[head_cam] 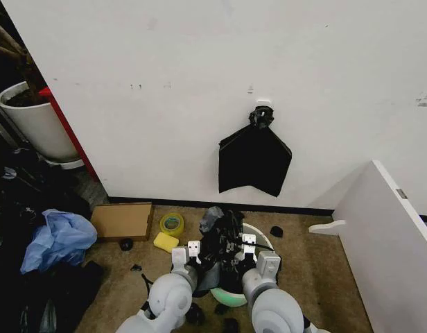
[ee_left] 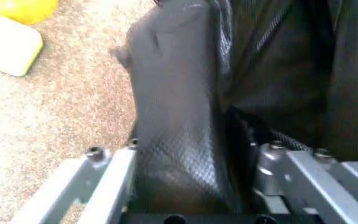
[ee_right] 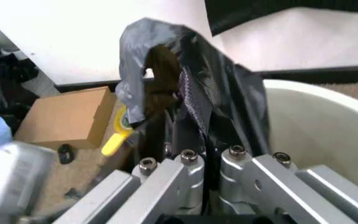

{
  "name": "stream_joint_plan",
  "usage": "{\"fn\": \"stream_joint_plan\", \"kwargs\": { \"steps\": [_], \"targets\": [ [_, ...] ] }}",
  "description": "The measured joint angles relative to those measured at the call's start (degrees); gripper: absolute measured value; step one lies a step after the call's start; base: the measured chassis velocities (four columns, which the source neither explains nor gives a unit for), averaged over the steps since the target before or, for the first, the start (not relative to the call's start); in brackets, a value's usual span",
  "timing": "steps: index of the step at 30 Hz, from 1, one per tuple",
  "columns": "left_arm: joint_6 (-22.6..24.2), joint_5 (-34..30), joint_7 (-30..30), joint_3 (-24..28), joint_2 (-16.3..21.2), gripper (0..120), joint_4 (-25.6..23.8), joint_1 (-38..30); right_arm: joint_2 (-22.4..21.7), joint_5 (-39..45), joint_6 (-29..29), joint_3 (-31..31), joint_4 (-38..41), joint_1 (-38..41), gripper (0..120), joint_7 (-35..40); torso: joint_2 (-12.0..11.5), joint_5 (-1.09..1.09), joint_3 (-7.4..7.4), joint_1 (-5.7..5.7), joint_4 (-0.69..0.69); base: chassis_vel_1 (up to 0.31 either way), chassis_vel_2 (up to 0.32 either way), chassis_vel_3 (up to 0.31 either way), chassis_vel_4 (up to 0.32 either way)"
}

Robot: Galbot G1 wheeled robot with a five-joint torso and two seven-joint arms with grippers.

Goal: Place the garbage bag over the trash bin.

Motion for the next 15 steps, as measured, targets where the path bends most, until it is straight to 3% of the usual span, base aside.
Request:
{"fn": "stream_joint_plan", "kwargs": {
  "steps": [7,15],
  "targets": [
    [-1.4,-0.7,0.0,-4.9,1.1,6,-1.8,2.5,-0.3,-2.8,1.9,-0.4,0.8,-0.7,0,-0.6,0.0,0.00,0.00,0.00,0.00,0.000,0.000,0.000,0.000],
    [-3.8,2.1,3.4,-13.7,2.5,4,-5.3,7.2,-0.6,-3.7,8.7,0.3,4.0,-1.8,0,-5.7,0.0,0.00,0.00,0.00,0.01,0.000,0.000,0.000,0.000]
  ]
}}
